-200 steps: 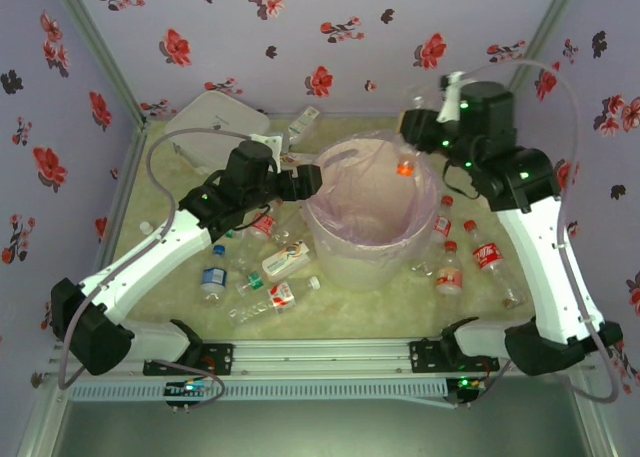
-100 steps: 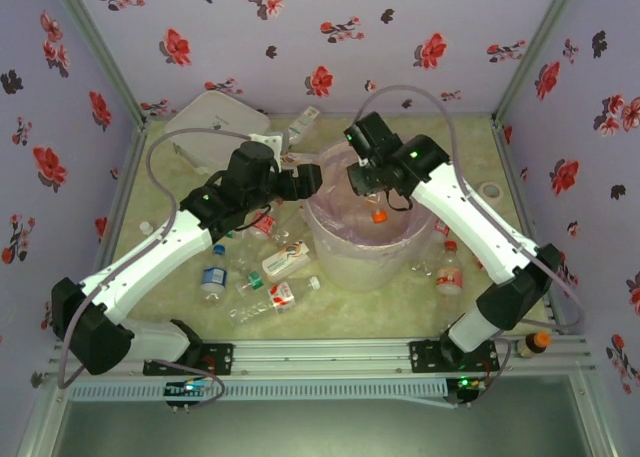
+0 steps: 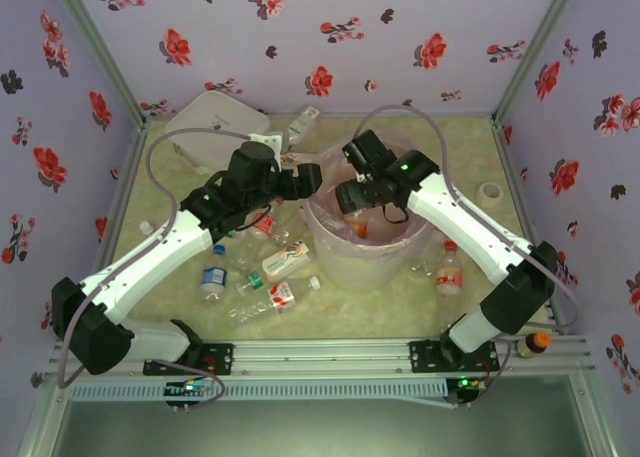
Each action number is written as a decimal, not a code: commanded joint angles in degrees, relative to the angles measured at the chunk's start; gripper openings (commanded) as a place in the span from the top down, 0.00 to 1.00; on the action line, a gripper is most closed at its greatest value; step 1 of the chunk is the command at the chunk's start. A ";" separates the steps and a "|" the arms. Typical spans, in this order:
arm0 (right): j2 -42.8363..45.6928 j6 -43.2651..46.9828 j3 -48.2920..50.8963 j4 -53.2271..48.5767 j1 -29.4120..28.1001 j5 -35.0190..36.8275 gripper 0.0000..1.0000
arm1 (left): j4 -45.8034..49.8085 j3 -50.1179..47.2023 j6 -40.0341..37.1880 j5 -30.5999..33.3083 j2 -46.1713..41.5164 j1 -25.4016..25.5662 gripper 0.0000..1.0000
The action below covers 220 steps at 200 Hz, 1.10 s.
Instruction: Put the plastic bottles in the bin
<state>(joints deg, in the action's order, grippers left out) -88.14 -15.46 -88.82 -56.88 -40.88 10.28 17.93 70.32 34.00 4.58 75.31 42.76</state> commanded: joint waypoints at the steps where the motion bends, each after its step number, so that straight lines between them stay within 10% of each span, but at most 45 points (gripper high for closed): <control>1: 2.75 -0.19 -2.86 -1.13 -0.16 0.47 0.06 | -0.15 -0.45 -1.80 2.10 0.64 0.35 0.12; 74: 12.86 -1.20 -13.18 -4.93 1.41 2.50 0.01 | -0.26 -0.43 -2.36 2.42 0.45 0.30 0.11; 106: 19.52 -4.73 -13.39 -5.71 11.56 6.15 0.01 | -0.74 -0.88 -2.27 2.48 0.23 0.30 0.11; 148: 25.11 -6.83 -0.42 -3.54 28.89 11.19 0.01 | -1.78 -1.63 -1.93 2.48 -0.05 0.31 0.10; 220: 12.68 -10.72 27.23 14.97 39.92 -9.10 0.01 | -2.27 -2.36 -1.78 2.41 -0.16 0.30 0.10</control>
<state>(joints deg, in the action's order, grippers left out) -70.78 -24.27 -64.47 -49.39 -1.28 8.45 15.14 69.14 33.30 5.56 75.31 42.81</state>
